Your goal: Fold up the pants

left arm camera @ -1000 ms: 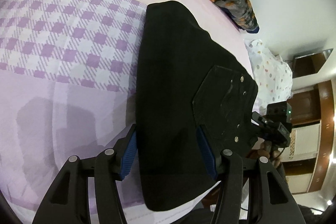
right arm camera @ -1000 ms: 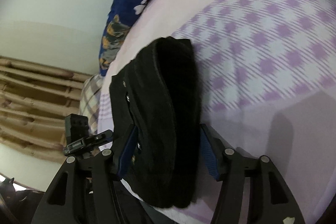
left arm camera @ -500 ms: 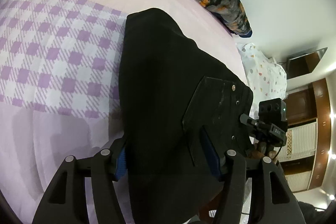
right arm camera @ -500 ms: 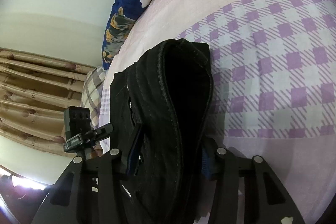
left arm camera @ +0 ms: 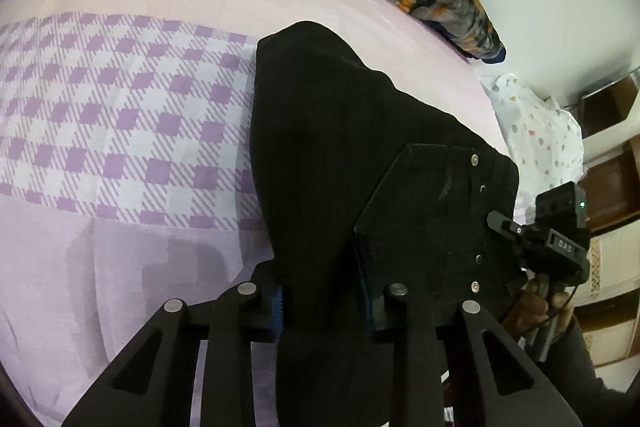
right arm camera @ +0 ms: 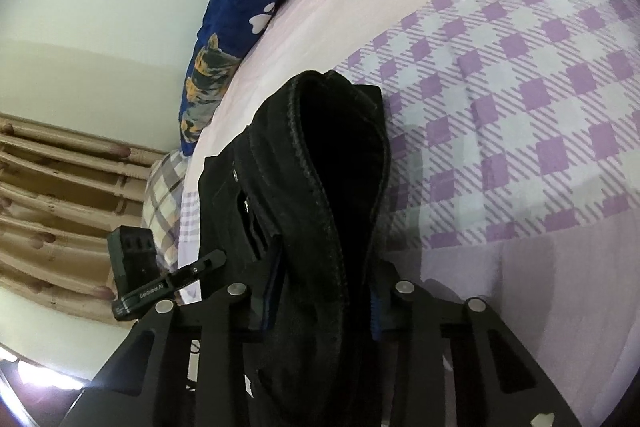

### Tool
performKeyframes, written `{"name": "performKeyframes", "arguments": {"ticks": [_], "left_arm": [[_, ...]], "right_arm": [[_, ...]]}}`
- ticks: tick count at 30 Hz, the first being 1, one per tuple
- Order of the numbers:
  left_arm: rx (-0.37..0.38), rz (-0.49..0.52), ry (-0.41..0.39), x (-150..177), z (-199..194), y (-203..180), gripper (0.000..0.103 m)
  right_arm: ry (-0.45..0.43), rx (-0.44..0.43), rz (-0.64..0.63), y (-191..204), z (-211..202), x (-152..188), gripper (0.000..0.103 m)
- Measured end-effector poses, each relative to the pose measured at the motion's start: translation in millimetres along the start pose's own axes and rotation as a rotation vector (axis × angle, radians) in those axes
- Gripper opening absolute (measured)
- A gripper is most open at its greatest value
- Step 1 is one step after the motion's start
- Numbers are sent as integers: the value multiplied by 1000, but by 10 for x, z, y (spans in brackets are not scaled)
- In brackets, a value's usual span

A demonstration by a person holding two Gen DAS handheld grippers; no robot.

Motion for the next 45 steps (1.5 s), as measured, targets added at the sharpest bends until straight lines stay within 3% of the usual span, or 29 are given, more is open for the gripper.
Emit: {"name": "performKeyframes", "arguments": {"ticks": [9,25,35,45], "left_arm": [[-76,55,-18,-39,-34,-121,14],[-24,105,-105,-5,-493,-222,9],[-44,86,-172,-62,-918,69,8],[-99,59,-217,-332,-1204,554,8]], "right_arm": [[-48,89,-6,222,-41,-25,20],[-82,49,-26,728,-1,11,18],[-63,-8,-74,1185,301,-6,18],[-10,-40,-103,1593,882,-261,18]]}}
Point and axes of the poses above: each gripper's, at about its wrist camera, not at the fingertips, and z roughly the way its jaws point, y to its left, x to its underside, the point moved 7 cm from there along z, roughly the way its jaws point, and after that the axes turned 8 degrees about y, right-handed, at the moved point
